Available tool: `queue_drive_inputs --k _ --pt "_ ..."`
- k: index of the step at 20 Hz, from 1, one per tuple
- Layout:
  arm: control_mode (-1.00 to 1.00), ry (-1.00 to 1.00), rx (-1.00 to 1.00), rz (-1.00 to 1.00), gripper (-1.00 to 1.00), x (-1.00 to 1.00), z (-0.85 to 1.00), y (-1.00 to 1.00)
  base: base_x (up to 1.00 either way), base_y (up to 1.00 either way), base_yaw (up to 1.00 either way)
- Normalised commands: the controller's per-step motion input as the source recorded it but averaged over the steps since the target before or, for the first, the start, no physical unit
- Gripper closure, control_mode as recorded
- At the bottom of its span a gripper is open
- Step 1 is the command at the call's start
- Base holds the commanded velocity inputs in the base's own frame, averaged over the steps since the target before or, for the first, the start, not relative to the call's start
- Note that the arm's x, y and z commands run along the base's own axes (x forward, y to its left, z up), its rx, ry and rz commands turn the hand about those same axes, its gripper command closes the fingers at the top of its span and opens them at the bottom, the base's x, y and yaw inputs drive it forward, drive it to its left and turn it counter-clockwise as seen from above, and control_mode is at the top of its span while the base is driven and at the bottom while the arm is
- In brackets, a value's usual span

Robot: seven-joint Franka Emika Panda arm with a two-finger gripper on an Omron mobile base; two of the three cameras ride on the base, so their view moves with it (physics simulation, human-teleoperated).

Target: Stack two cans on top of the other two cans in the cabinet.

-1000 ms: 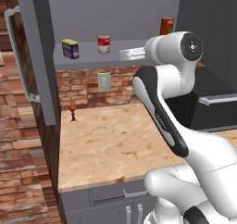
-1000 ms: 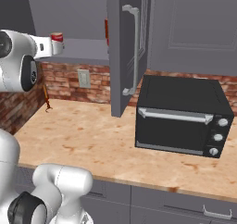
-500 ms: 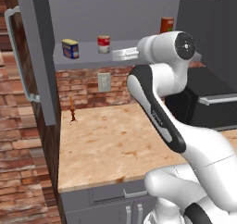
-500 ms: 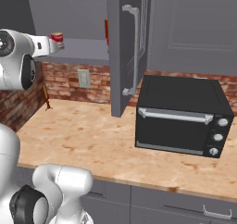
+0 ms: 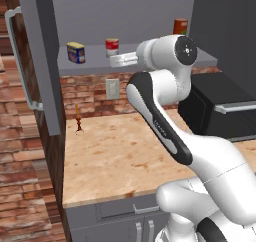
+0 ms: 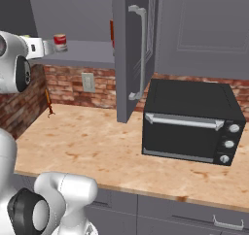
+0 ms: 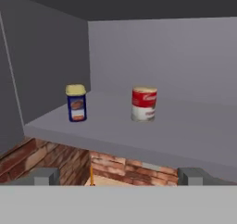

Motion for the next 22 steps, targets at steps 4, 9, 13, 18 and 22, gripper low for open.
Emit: queue_drive_inputs --k 4,9,13,18,22 --pt "-1.0 0.0 0.0 0.11 -1.0 0.0 -0.08 0.29 0.0 0.0 0.0" --pt "-1.0 0.0 0.03 0.15 -1.0 0.0 -0.01 0.23 0.0 0.0 0.0" --pt "-1.0 0.0 0.02 0.15 -1.0 0.0 0.0 0.14 0.0 0.0 0.0" --pt "-1.0 0.0 0.0 0.07 -1.0 0.0 -0.03 0.16 0.0 0.0 0.0" --pt "-1.0 -0.03 0.0 0.05 -1.0 0.0 -0.09 0.21 0.0 0.0 0.0"
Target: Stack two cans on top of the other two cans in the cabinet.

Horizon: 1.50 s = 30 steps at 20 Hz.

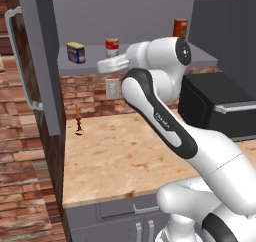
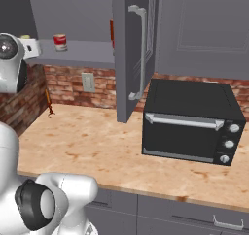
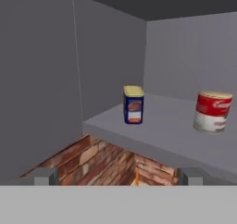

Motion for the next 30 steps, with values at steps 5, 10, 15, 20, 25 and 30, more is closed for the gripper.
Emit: queue_drive_inputs --k 5,10,15,20,25,30 --pt "-1.0 -0.05 0.0 0.04 -1.0 0.0 -0.05 0.18 0.0 0.0 0.0" --pt "-1.0 -0.02 0.0 0.04 -1.0 0.01 0.0 0.09 0.0 0.0 0.0" --pt "-1.0 0.0 0.0 0.0 -1.0 0.15 0.0 0.0 0.0 0.0 0.0" --pt "-1.0 0.0 0.0 0.0 -1.0 0.19 0.0 -0.17 0.0 0.0 0.0" --pt "-1.0 0.0 0.01 0.0 -1.0 0.25 0.0 -0.16 0.0 0.0 0.0" --pt "-1.0 0.0 0.01 0.0 -1.0 0.3 0.0 -0.02 0.0 0.0 0.0"
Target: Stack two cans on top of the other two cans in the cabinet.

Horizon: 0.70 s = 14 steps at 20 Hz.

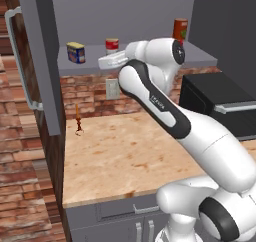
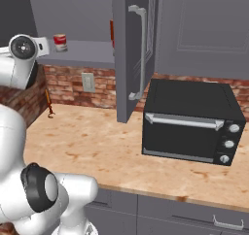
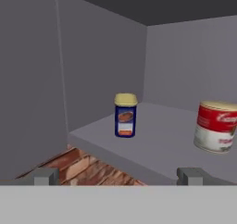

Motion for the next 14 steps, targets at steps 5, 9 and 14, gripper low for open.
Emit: queue_drive_inputs --k 5,9,14 --pt "-1.0 0.0 0.0 0.0 -1.0 0.34 0.0 0.0 0.0 0.0 0.0" --pt "-1.0 0.0 0.0 0.0 -1.0 0.3 0.0 0.0 0.0 0.0 0.0" --pt "-1.0 0.0 0.0 0.0 -1.0 0.11 0.0 0.0 0.0 0.0 0.0"
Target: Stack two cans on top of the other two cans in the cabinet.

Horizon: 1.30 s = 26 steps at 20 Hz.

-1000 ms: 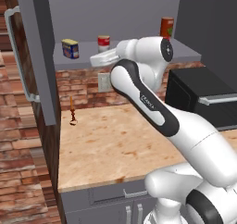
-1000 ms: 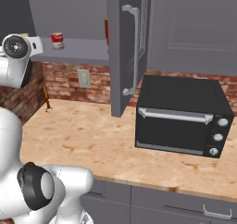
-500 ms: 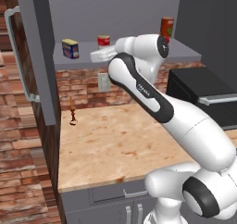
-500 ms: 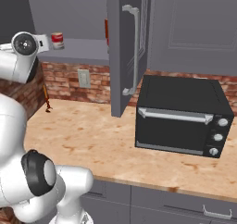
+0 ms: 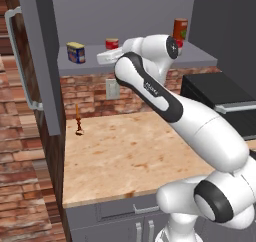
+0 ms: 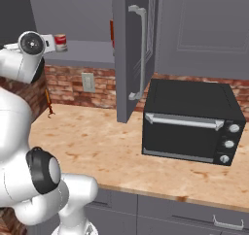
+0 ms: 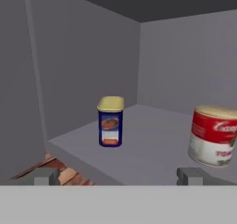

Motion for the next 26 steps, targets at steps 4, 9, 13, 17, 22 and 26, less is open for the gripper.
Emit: queue_drive_inputs --k 4,9,13,17,22,26 --pt "-1.0 0.0 0.0 0.0 -1.0 0.09 0.0 0.04 0.0 0.0 0.0" --pt "-1.0 0.0 0.0 0.0 -1.0 0.19 0.0 0.08 0.0 0.0 0.0" --pt "-1.0 0.01 0.0 0.0 -1.0 0.2 0.0 0.11 0.0 0.0 0.0" --pt "-1.0 0.0 0.0 0.0 -1.0 0.14 0.0 0.15 0.0 0.0 0.0" --pt "-1.0 0.0 0.0 0.0 -1.0 0.03 0.0 0.2 0.0 0.0 0.0" --pt "-1.0 0.0 0.0 0.0 -1.0 0.1 0.0 0.2 0.0 0.0 0.0"
